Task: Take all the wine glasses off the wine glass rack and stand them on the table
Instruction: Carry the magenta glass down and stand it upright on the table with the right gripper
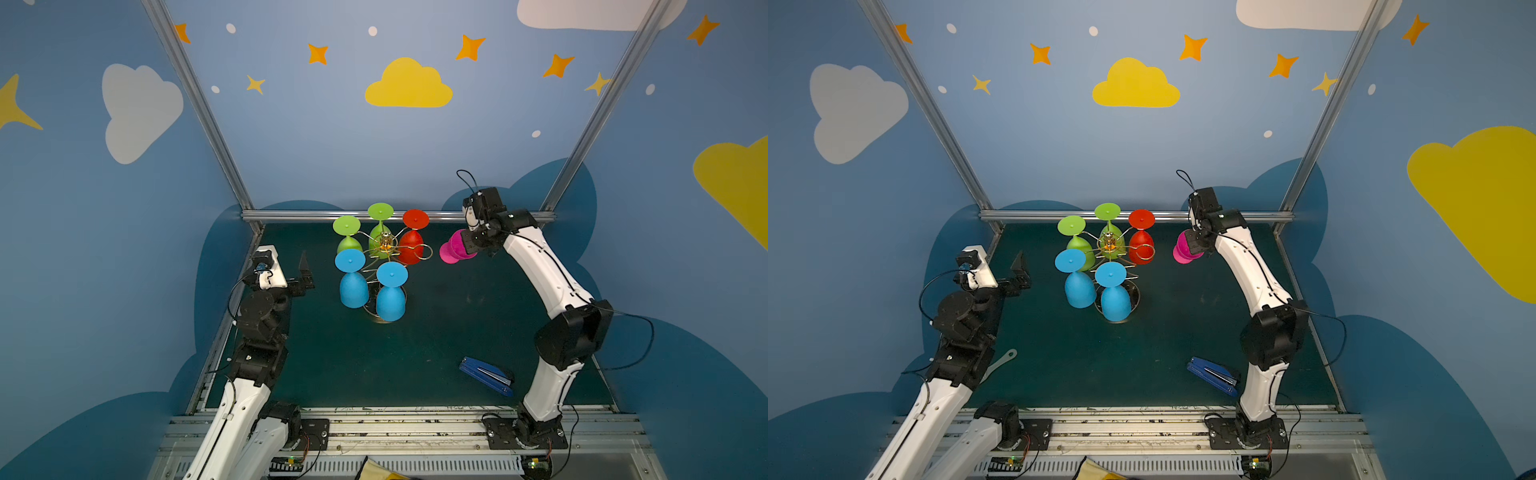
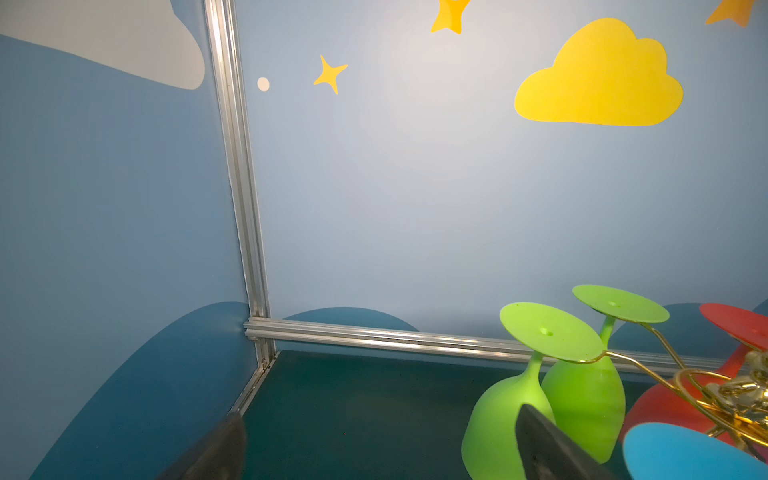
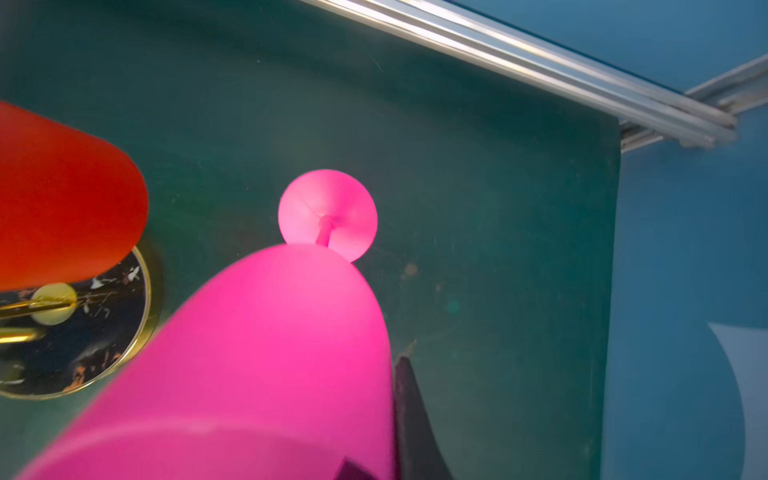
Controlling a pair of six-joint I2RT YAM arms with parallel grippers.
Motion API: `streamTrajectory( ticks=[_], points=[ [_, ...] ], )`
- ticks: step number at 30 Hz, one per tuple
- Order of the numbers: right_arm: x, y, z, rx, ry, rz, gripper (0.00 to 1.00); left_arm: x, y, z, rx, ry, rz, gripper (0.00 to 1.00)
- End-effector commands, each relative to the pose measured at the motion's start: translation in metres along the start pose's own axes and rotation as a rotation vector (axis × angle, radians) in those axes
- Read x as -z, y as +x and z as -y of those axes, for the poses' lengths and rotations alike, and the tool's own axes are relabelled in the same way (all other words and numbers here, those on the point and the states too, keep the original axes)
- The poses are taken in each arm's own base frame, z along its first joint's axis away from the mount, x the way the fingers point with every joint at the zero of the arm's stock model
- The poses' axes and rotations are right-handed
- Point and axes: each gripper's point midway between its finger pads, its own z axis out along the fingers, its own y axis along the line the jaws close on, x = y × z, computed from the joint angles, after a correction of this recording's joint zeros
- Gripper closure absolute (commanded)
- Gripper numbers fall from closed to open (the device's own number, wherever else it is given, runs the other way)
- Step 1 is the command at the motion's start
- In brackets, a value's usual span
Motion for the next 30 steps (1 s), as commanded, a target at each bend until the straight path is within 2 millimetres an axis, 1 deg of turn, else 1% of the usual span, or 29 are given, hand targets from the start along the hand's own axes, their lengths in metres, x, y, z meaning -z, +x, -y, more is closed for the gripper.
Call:
streamTrajectory(
  ticks=[1,4,7,15,20,25,30],
  points=[
    [-0.017,0.004,0.004,0.038,0.021,-0.071,1.0,0.001,0.002,-0.005,-0.003,-0.018,0.0,0.01],
    [-0.032,-0.001,0.004,0.06,0.03,-0.097,1.0,0.0,0.004,-0.005,0.0,-0.017,-0.006,0.01],
    [-0.042,-0.004,0.005,0.075,0.049,-0.117,1.0,0.0,0.005,-0.003,0.003,-0.012,-0.011,0.01],
    [-0.066,-0.011,-0.001,0.078,0.018,-0.129,1.0,-0.001,0.006,-0.003,0.009,-0.009,-0.012,0.01],
    [-0.074,-0.014,-0.005,0.07,-0.008,-0.134,1.0,-0.001,0.006,-0.002,0.015,-0.003,-0.014,0.01],
    [-0.086,-0.008,-0.007,0.081,-0.017,-0.173,1.0,-0.001,0.007,-0.001,0.021,0.006,-0.018,0.01],
    [-0.092,-0.003,-0.013,0.072,-0.039,-0.191,1.0,-0.001,0.008,-0.001,0.024,0.008,-0.019,0.01]
  ],
)
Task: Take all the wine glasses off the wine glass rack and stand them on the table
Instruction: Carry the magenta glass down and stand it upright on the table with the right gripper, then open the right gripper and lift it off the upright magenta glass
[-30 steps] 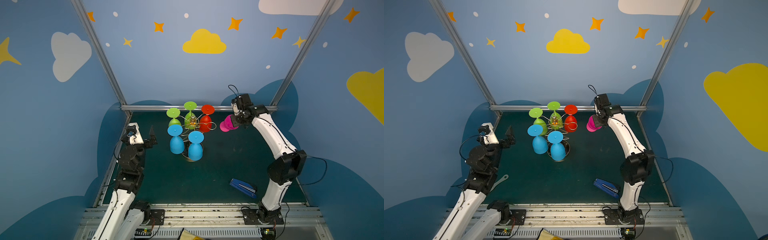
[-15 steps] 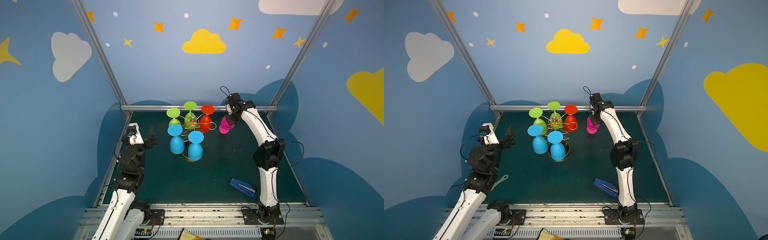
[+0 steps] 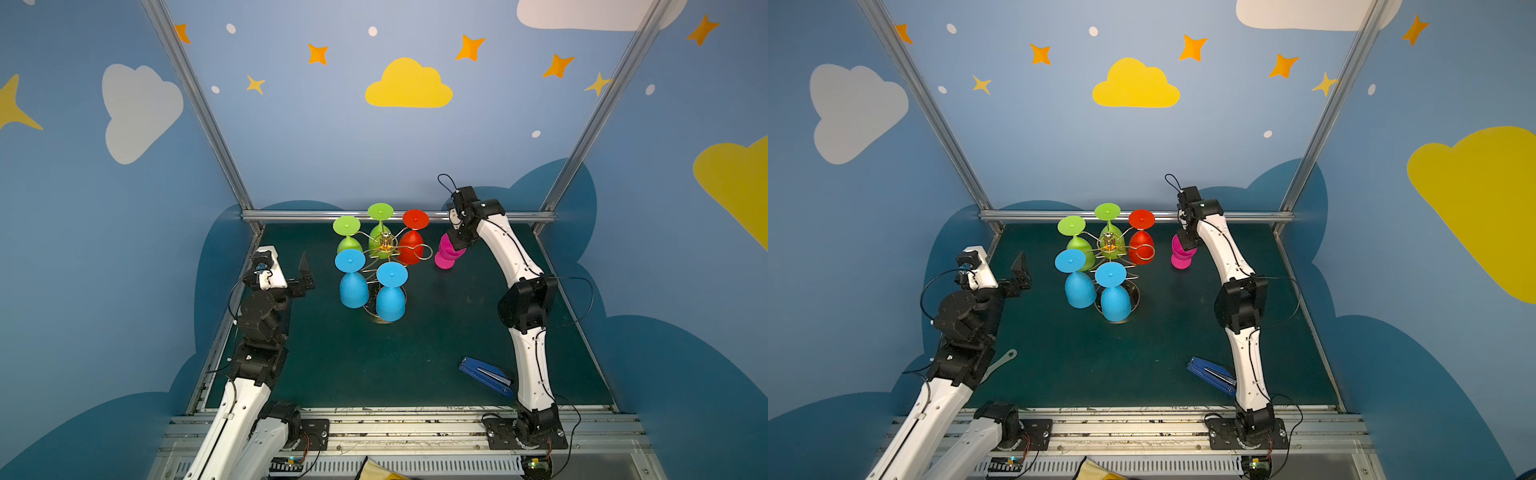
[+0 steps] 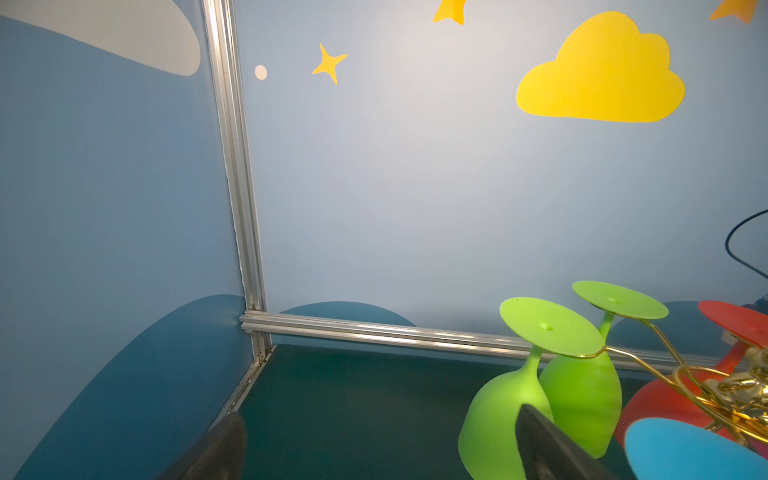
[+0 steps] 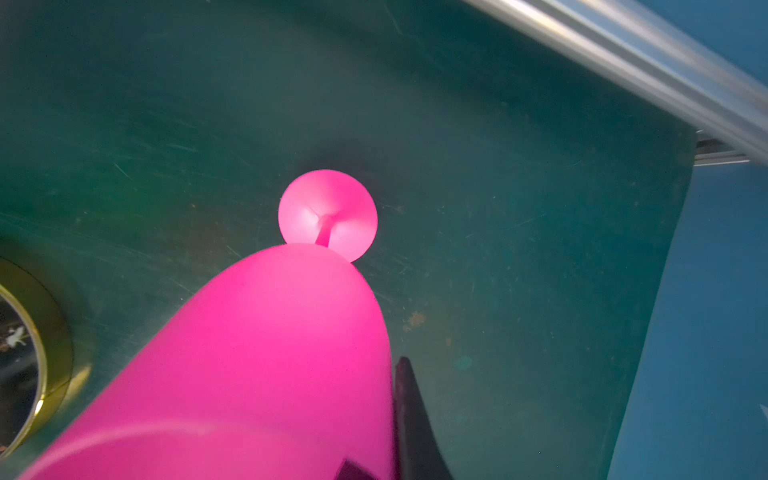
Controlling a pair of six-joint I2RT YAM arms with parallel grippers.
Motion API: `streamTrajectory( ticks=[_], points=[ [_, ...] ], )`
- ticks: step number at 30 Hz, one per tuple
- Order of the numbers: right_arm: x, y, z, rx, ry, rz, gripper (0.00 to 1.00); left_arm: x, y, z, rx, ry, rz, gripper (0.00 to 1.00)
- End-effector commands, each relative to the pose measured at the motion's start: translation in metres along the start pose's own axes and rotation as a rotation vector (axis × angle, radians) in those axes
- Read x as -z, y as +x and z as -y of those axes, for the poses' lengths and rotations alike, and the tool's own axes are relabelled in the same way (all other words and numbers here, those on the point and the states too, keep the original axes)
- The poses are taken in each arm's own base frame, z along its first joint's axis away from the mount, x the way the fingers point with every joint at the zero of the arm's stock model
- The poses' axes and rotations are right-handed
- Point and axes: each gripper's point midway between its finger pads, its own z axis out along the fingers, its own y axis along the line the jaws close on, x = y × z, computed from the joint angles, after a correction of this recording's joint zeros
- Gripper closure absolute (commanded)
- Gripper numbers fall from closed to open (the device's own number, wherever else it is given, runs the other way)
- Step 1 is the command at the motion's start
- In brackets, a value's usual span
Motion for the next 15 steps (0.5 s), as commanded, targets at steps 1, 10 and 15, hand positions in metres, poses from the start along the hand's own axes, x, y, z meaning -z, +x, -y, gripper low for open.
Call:
streamTrajectory(
  ticks=[1,10,15],
  points=[
    [-0.001,0.003,-0.003,-0.006,-0.031,-0.016,1.0,-0.001,0.004,0.0,0.008,0.005,-0.007,0.01],
    [-0.005,0.005,-0.01,-0.015,-0.065,-0.024,0.84,-0.001,0.004,0.0,0.01,0.004,-0.009,0.01],
    [0.004,-0.003,-0.011,-0.046,-0.097,0.018,0.69,-0.001,0.005,0.0,0.01,0.005,-0.011,0.01]
  ],
)
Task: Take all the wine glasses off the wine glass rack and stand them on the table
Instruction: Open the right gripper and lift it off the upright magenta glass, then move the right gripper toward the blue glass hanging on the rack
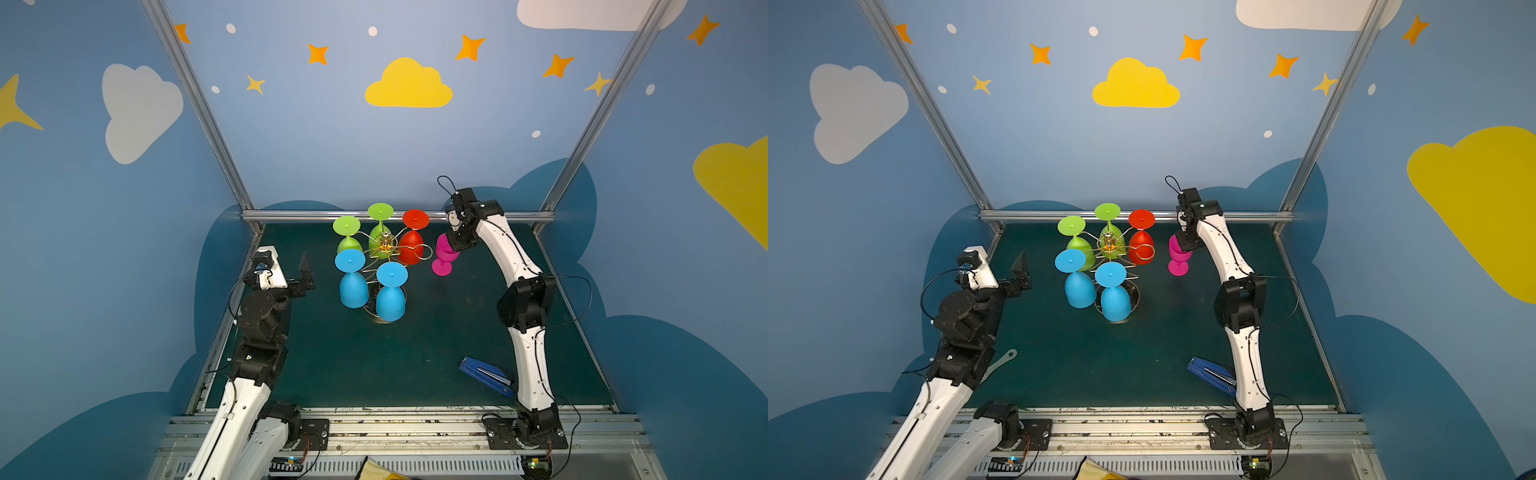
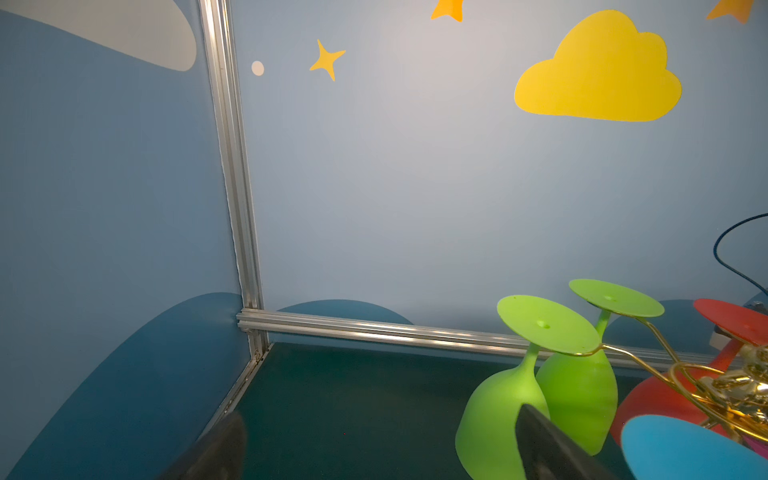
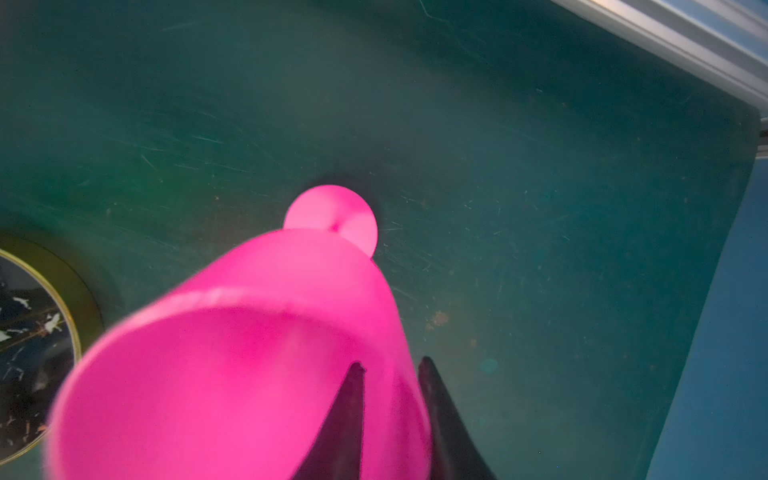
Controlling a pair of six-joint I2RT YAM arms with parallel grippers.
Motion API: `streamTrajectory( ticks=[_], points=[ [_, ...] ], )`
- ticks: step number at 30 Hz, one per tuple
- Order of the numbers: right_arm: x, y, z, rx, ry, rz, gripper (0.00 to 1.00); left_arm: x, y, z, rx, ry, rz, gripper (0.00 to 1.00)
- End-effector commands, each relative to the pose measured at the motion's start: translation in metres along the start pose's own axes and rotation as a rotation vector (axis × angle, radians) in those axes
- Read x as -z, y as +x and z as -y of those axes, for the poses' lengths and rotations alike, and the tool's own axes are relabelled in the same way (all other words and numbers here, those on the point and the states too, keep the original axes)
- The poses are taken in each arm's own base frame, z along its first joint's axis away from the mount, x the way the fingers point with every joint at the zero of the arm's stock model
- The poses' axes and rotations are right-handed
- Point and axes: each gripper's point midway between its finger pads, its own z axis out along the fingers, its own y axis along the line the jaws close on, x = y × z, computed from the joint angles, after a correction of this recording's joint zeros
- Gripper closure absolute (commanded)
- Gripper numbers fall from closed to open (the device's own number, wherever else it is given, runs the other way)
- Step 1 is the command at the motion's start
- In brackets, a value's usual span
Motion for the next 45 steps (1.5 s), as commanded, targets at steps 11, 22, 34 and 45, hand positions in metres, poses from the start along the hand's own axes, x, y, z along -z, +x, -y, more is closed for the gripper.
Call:
streamTrajectory(
  ticks=[11,22,34,45],
  points=[
    [0.064,-0.033,0.009,-0.194,-0.164,0.224,0.46,0.0,0.002,-0.003,0.007,-0.008,-0.001,0.01],
    [0.16,-0.016,0.017,-0.423,-0.452,0.448,0.46,0.0,0.002,-0.003,0.017,-0.009,0.002,0.01],
    [0.234,0.119,-0.05,-0.432,-0.736,0.685,0.42,0.001,0.002,-0.005,0.019,-0.015,0.0,0.01],
    [0.264,0.137,-0.122,-0.43,-0.937,0.67,0.44,0.004,-0.002,-0.005,0.023,-0.014,0.013,0.01]
  ],
)
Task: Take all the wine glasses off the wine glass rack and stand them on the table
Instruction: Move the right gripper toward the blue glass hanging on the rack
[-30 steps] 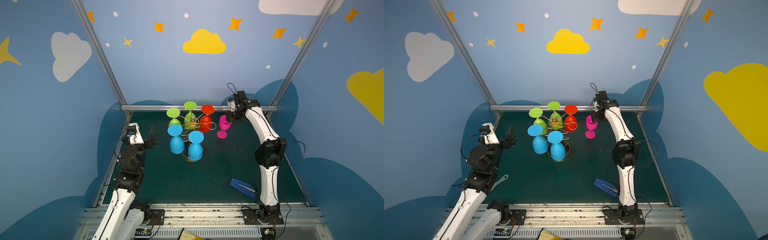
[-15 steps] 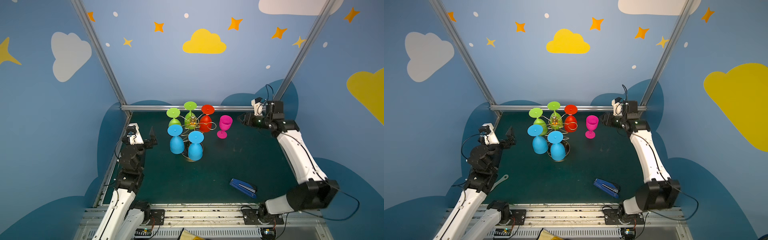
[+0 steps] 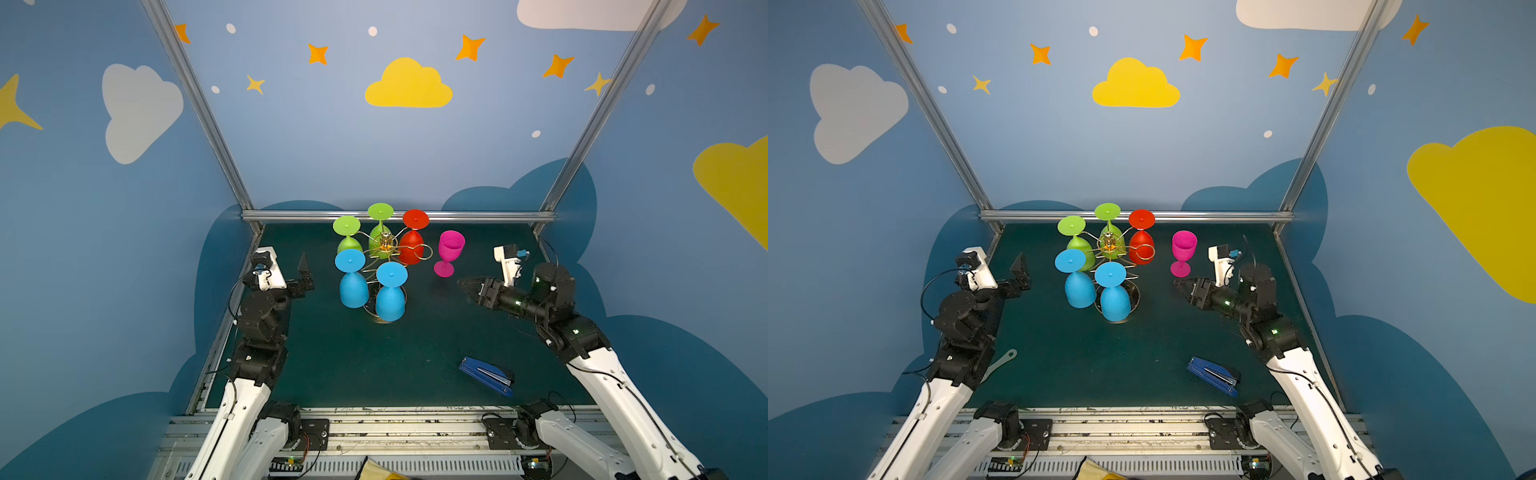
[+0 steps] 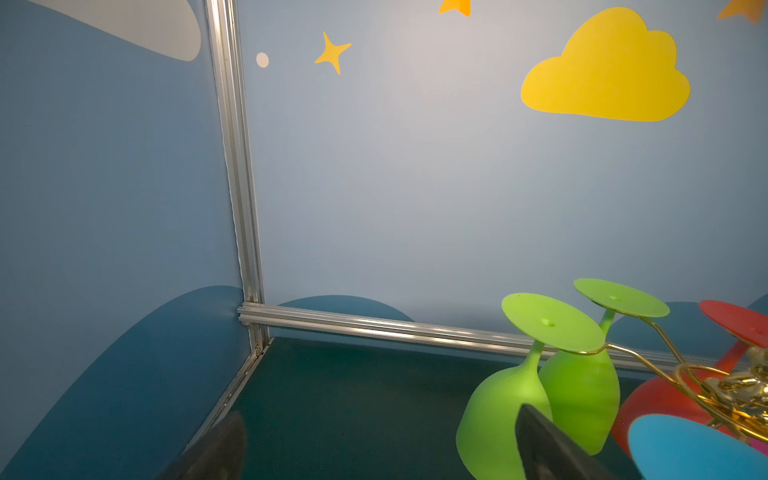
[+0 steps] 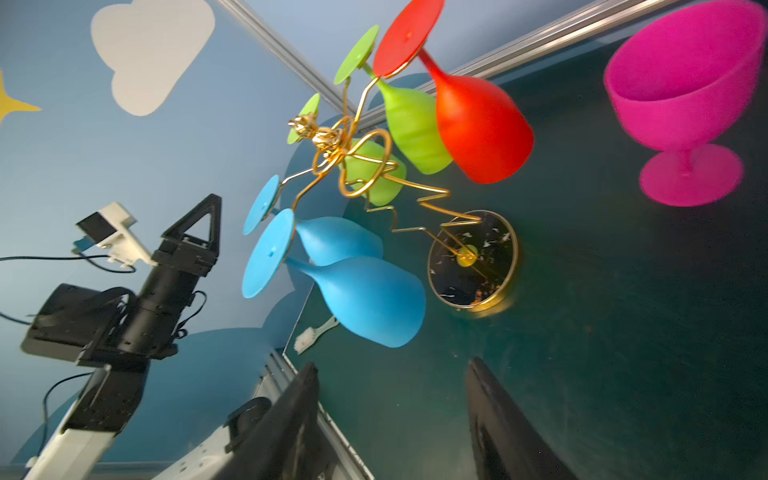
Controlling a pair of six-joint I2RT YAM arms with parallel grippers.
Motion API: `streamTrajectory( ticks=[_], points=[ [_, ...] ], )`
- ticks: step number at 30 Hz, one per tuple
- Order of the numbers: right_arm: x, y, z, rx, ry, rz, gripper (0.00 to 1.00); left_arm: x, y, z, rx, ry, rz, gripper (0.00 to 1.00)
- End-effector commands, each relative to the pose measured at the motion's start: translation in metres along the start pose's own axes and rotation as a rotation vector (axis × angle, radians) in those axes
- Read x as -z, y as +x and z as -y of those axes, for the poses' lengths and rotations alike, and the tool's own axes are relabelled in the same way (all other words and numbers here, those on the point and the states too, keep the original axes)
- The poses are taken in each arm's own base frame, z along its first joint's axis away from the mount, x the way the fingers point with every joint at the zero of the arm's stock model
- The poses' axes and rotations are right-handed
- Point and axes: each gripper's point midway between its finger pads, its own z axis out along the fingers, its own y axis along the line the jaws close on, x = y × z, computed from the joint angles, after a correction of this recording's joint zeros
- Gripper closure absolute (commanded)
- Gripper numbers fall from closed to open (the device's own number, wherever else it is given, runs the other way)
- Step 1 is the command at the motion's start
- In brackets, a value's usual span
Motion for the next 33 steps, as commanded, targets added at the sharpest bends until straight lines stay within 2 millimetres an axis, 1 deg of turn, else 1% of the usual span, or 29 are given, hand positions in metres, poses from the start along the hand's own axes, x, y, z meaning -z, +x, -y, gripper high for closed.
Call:
streamTrajectory(
  ticks=[1,6,14,18,22,27,33],
  points=[
    [-0.008,-0.008,-0.023,-0.01,-0.033,0.036,0.44,0.003,-0.005,-0.002,0.008,-0.004,0.019,0.01],
    [-0.029,-0.003,-0.04,-0.032,-0.076,0.014,0.45,0.004,-0.007,-0.001,0.019,0.007,0.024,0.01],
    [-0.068,0.004,-0.066,-0.049,-0.137,-0.019,0.46,0.004,-0.006,0.002,0.036,0.025,0.021,0.01],
    [-0.08,0.004,-0.08,-0.044,-0.167,-0.028,0.46,0.004,-0.006,0.004,0.043,0.034,0.018,0.01],
    [-0.089,0.001,-0.086,-0.047,-0.175,-0.028,0.46,0.004,-0.005,0.005,0.046,0.038,0.016,0.01],
    [-0.1,0.003,-0.086,-0.065,-0.172,-0.039,0.46,0.004,-0.007,0.004,0.048,0.034,0.02,0.01],
    [-0.109,0.008,-0.087,-0.082,-0.171,-0.064,0.52,0.004,-0.007,0.003,0.053,0.036,0.021,0.01]
  ],
)
